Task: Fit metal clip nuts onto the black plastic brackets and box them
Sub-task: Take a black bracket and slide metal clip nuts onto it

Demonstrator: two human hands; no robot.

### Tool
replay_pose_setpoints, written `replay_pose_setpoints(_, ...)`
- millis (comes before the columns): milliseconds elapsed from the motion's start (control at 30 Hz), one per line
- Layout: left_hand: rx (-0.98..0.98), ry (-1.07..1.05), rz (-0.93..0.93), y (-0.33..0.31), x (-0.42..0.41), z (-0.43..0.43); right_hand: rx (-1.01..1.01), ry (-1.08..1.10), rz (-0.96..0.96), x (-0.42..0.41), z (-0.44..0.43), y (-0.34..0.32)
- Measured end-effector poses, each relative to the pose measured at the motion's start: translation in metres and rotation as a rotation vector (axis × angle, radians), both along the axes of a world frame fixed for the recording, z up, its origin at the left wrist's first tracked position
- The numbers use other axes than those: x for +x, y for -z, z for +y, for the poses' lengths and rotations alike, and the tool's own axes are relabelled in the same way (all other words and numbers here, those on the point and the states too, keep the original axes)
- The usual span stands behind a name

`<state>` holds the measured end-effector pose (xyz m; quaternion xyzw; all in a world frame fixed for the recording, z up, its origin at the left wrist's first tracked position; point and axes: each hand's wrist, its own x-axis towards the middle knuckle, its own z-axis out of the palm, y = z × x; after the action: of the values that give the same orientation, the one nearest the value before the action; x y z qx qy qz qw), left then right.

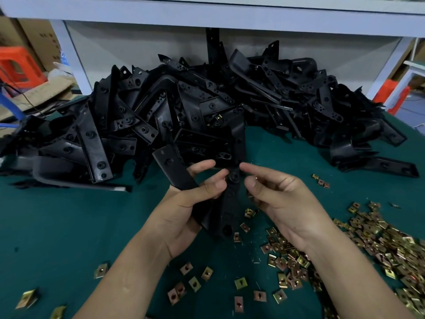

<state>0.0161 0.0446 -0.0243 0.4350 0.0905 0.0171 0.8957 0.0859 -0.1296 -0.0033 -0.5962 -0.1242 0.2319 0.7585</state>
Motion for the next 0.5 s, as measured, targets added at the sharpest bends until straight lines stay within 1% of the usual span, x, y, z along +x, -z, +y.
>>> replay_pose_setpoints(167,0.028,-0.034,0.000,-0.0002,-0.0001,-0.0017,-0.025,-0.032,-0.007,-0.0018,0.0010,0.0003)
replay_pose_setpoints(400,-0.038,-0.063,-0.008,0.0005,0.0016,0.0014,-0.035,-0.049,0.023,-0.0018,0.0012,0.0007)
replay_pose_setpoints(500,-0.033,-0.058,-0.009,0.0013,0.0014,0.0012,-0.023,-0.045,0.050,-0.0025,0.0016,0.0002)
